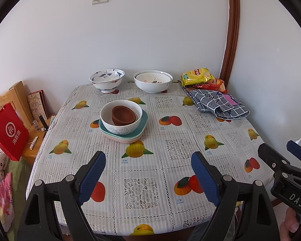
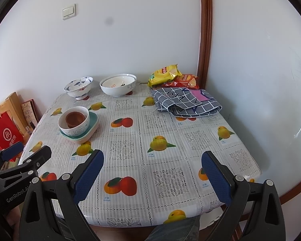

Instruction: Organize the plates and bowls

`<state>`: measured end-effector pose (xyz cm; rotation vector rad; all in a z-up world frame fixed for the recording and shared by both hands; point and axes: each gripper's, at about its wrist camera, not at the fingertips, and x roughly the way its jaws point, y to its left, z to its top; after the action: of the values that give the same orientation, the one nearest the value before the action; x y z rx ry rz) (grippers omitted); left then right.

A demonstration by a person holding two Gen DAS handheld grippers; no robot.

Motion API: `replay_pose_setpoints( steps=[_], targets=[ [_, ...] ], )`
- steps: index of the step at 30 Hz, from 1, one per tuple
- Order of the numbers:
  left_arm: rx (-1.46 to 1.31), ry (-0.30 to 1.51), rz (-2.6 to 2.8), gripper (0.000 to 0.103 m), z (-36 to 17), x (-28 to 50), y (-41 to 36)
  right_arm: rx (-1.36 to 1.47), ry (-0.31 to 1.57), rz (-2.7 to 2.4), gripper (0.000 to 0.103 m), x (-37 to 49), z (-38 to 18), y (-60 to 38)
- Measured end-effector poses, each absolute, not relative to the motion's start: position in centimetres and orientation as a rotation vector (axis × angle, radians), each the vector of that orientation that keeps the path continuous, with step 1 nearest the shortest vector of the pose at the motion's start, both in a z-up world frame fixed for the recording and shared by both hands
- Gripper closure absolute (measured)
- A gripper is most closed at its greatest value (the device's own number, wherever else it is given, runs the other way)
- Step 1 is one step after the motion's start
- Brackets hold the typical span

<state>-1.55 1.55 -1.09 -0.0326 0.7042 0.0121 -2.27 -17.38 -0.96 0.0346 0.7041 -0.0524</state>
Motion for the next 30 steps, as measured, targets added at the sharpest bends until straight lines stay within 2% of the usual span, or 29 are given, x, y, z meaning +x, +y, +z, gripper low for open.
replay_pose_setpoints(
  steps=[30],
  targets=[
    [-0.029, 0.694, 0.016, 0.016, -0.83, -1.78, 1.75, 0.030, 0.696, -0.048, 0.006, -2.54, -0.88, -17.36]
  ],
)
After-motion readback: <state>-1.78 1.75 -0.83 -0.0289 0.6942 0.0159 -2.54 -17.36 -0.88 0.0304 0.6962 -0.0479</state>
